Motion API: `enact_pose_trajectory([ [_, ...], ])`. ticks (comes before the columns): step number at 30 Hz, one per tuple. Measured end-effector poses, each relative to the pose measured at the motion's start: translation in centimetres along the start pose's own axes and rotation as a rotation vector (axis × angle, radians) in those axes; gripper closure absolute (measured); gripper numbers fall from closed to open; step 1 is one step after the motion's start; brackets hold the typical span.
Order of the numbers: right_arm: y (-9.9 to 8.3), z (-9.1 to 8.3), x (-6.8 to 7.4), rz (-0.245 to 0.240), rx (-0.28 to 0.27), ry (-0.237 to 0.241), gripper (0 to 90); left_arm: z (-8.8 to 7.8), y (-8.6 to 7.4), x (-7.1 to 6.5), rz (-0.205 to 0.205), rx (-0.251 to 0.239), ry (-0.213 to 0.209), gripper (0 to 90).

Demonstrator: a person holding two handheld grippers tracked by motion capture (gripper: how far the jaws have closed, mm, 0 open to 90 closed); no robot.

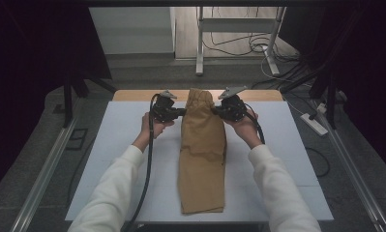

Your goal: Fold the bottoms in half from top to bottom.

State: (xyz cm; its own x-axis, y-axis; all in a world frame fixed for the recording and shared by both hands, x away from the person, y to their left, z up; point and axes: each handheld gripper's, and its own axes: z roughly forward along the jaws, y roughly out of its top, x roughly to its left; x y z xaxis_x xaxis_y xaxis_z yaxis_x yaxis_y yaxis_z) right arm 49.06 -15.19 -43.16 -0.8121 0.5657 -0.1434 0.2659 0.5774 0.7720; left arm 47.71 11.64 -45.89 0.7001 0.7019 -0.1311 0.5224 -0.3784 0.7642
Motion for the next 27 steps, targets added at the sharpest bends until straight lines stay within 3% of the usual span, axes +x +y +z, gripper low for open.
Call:
enact_pose_trajectory([
  [5, -1.2, 0.3, 0.2, 0.026, -0.004, 0.017, 86.0, -0.1, -0.9, -0.3, 0.0, -0.011, -0.018, 88.7],
  [14, -2.0, -0.7, 1.0, 0.031, -0.023, 0.051, 86.0, -1.1, -1.8, -1.3, 0.009, -0.041, -0.046, 88.5],
  [20, -2.6, -1.2, 1.8, 0.034, -0.016, 0.068, 86.0, -1.6, -2.6, -2.3, 0.026, -0.035, -0.057, 88.4],
  [27, -2.7, -1.2, 2.2, 0.037, 0.001, 0.084, 86.0, -1.5, -2.9, -2.3, 0.017, -0.019, -0.061, 88.4],
])
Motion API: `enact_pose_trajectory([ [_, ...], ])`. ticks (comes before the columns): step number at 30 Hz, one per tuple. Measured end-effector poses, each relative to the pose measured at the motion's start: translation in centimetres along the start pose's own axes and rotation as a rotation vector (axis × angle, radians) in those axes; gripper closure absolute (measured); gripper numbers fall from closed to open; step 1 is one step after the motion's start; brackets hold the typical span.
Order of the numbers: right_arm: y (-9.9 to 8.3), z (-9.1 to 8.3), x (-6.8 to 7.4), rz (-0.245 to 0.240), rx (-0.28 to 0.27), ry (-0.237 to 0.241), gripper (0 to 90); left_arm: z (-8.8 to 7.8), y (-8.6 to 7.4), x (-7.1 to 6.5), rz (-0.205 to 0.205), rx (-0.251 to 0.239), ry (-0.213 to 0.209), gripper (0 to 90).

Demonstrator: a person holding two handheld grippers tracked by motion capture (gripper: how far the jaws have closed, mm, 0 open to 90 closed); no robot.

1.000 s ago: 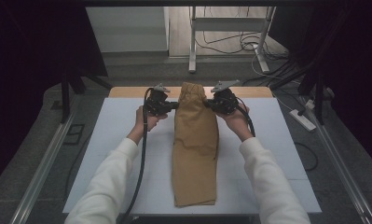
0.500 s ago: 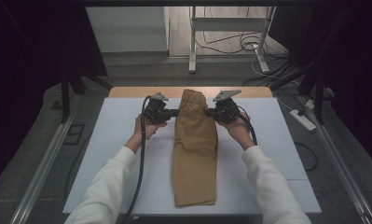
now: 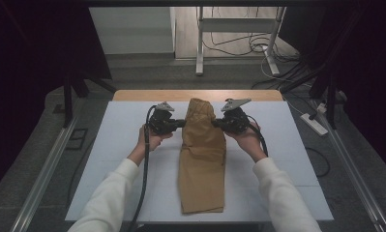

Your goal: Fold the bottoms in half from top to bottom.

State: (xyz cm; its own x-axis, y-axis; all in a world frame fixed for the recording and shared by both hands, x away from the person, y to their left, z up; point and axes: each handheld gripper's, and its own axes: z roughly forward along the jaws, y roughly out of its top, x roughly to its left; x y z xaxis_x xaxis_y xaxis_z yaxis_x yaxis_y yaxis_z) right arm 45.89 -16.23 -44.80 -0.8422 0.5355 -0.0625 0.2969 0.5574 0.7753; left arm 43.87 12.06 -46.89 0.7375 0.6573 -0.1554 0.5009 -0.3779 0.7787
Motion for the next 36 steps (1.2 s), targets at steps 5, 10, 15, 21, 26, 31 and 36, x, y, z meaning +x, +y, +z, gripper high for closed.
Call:
enact_pose_trajectory([
  [5, -0.1, 0.1, 0.1, 0.006, 0.001, 0.007, 86.0, 0.1, -0.2, 0.0, -0.001, 0.006, -0.005, 88.4],
  [10, -0.5, 0.0, 0.3, 0.013, 0.011, 0.018, 86.0, -0.1, -0.5, -0.5, 0.006, 0.011, -0.018, 88.3],
  [15, -1.0, -0.4, 0.9, 0.016, 0.017, 0.024, 86.0, -0.3, -1.1, -1.5, 0.033, 0.017, -0.029, 88.3],
  [21, -2.1, -0.4, 1.6, 0.027, 0.037, 0.039, 86.1, -0.1, -1.7, -1.8, 0.03, 0.034, -0.037, 88.3],
  [26, -2.5, -0.2, 1.7, 0.03, 0.049, 0.047, 86.0, 0.2, -1.9, -1.8, 0.027, 0.045, -0.045, 88.2],
  [31, -2.7, -0.2, 1.9, 0.021, 0.057, 0.05, 86.0, 0.0, -2.2, -2.0, 0.032, 0.049, -0.055, 88.3],
  [36, -2.8, -0.6, 2.5, 0.014, 0.054, 0.055, 86.0, -0.4, -2.7, -2.5, 0.041, 0.05, -0.06, 88.2],
])
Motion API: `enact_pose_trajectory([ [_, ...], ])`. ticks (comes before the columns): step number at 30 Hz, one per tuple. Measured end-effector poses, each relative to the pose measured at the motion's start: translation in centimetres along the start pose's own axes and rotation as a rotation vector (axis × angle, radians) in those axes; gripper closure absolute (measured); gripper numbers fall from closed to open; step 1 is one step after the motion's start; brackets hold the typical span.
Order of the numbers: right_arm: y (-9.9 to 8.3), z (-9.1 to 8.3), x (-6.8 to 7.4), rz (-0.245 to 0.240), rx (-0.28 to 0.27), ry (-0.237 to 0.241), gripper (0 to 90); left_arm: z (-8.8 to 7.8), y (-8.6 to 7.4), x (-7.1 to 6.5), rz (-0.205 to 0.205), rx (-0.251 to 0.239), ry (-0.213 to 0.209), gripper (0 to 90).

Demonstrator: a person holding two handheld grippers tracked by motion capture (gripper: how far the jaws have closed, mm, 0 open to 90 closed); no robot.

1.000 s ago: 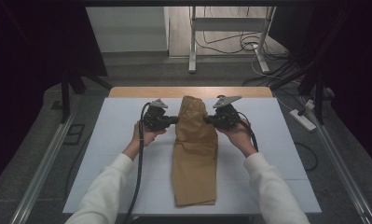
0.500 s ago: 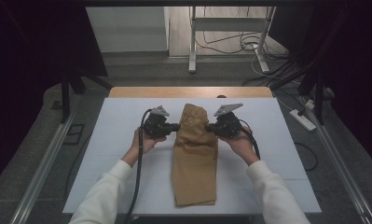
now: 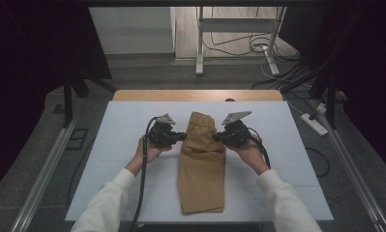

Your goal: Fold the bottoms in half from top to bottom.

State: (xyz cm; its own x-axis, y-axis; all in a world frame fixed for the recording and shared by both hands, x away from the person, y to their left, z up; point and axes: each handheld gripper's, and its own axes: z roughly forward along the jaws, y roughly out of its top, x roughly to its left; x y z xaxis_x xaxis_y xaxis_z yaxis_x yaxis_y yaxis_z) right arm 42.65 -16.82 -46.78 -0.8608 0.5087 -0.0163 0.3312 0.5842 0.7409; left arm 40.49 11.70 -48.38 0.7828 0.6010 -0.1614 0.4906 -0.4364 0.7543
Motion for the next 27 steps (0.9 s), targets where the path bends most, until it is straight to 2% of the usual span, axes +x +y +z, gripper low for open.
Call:
enact_pose_trajectory([
  [8, -0.8, -1.0, 1.6, -0.025, -0.03, -0.001, 86.0, -0.7, -1.0, -1.3, 0.032, -0.002, -0.008, 88.0],
  [16, -1.8, -0.8, 2.1, -0.007, -0.036, 0.016, 85.9, -0.2, -1.5, -1.9, 0.03, 0.001, -0.019, 88.0],
  [23, -2.1, -1.1, 2.7, -0.023, -0.045, 0.015, 85.9, -0.5, -2.2, -2.3, 0.025, -0.01, -0.035, 87.9],
  [27, -2.5, -1.1, 3.3, -0.027, -0.045, 0.031, 85.7, -0.4, -2.9, -2.6, 0.02, -0.003, -0.039, 87.8],
])
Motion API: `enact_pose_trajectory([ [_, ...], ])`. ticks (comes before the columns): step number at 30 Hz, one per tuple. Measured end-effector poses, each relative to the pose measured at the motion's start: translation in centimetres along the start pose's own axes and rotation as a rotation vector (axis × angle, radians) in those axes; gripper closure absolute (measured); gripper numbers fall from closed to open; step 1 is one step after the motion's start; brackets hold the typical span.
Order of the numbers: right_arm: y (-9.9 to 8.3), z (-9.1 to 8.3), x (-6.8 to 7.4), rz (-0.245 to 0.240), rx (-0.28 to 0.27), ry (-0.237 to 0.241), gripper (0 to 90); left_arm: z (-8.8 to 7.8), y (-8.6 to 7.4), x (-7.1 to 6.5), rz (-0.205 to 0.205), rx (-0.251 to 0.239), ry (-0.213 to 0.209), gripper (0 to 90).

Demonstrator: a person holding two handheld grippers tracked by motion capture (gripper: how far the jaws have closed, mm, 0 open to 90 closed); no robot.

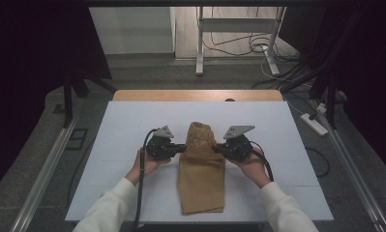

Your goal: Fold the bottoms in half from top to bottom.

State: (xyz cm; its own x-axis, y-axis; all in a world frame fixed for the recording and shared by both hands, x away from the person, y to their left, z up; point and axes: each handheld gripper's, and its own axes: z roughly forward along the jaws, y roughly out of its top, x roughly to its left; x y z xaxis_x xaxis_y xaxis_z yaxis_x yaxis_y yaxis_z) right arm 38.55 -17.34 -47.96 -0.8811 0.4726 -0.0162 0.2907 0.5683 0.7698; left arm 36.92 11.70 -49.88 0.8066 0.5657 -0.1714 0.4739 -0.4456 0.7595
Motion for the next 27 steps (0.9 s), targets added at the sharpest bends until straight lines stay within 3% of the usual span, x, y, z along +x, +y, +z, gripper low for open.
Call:
enact_pose_trajectory([
  [13, -1.1, -0.6, 1.4, -0.017, 0.012, 0.021, 85.7, -0.3, -0.9, -1.5, 0.009, 0.008, -0.01, 87.7],
  [27, -1.3, -0.8, 2.1, -0.021, 0.005, 0.024, 85.7, -0.6, -1.3, -2.1, 0.02, 0.01, -0.019, 87.7],
])
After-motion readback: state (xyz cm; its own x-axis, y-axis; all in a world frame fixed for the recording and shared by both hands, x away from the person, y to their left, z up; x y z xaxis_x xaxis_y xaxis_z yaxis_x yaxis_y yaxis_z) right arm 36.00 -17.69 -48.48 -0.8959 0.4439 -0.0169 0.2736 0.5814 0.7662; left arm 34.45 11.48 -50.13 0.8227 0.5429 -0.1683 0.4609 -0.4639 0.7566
